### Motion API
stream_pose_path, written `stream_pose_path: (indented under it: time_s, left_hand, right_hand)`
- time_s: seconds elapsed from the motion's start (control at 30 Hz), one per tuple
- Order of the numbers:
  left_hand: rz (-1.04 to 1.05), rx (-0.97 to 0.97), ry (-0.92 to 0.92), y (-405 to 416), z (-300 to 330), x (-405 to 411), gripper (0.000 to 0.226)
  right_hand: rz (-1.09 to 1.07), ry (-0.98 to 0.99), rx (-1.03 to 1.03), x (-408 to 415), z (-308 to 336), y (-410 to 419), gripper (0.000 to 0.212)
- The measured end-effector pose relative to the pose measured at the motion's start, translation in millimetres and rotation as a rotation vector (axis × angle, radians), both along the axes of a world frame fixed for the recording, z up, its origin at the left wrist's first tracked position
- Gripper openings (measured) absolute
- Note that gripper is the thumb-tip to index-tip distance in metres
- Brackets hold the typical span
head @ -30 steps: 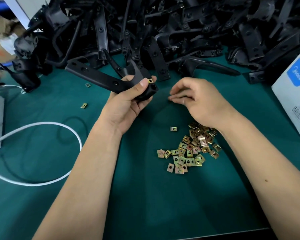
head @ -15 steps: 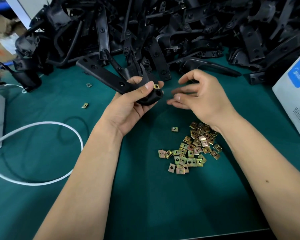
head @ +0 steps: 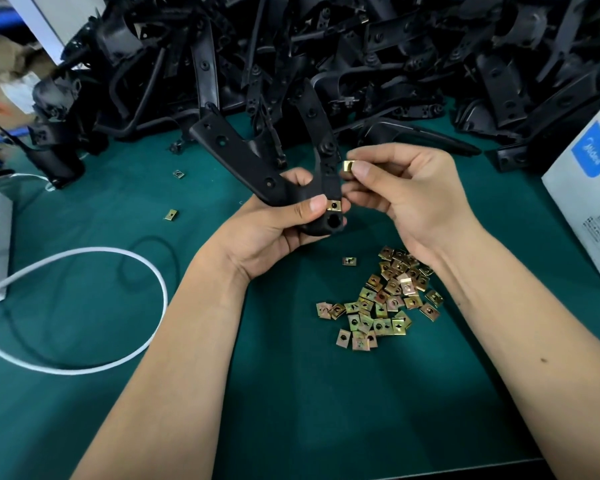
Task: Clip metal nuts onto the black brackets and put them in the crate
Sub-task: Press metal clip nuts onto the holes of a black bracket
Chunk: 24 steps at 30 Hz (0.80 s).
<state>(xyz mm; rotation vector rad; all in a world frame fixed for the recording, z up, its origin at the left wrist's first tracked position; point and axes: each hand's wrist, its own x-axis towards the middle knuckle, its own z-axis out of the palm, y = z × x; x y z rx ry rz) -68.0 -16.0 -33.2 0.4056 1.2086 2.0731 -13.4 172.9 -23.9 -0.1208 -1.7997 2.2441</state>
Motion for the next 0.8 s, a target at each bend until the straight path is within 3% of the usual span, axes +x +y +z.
stream_pose_path:
  time_s: [0.17,0.5,0.7,0.8]
  left_hand:
    - [0.006,-0.026,0.016,0.9,-1.1,-1.6,0.026]
    - [-0.005,-0.061,0.026,0.4,-3.9,-4.7,0.035]
    - [-0.034,-0.084,0.038,-1.3,-3.8,-5.3,0.029]
    - [-0.040,-0.088,0.041,-2.1,-3.6,-4.6,0.029]
  right_hand:
    - [-0.006,-0.021,0.092,-0.2,-1.9,1.1,0.013]
    - [0.009,0.009,0.058,-3.2,-6.3,0.9,0.012]
    - [0.047,-0.001,0.071,-1.8,-4.0,0.4,0.012]
    - [0.089,-0.019,-0.002,-0.9,-2.6,1.0,0.024]
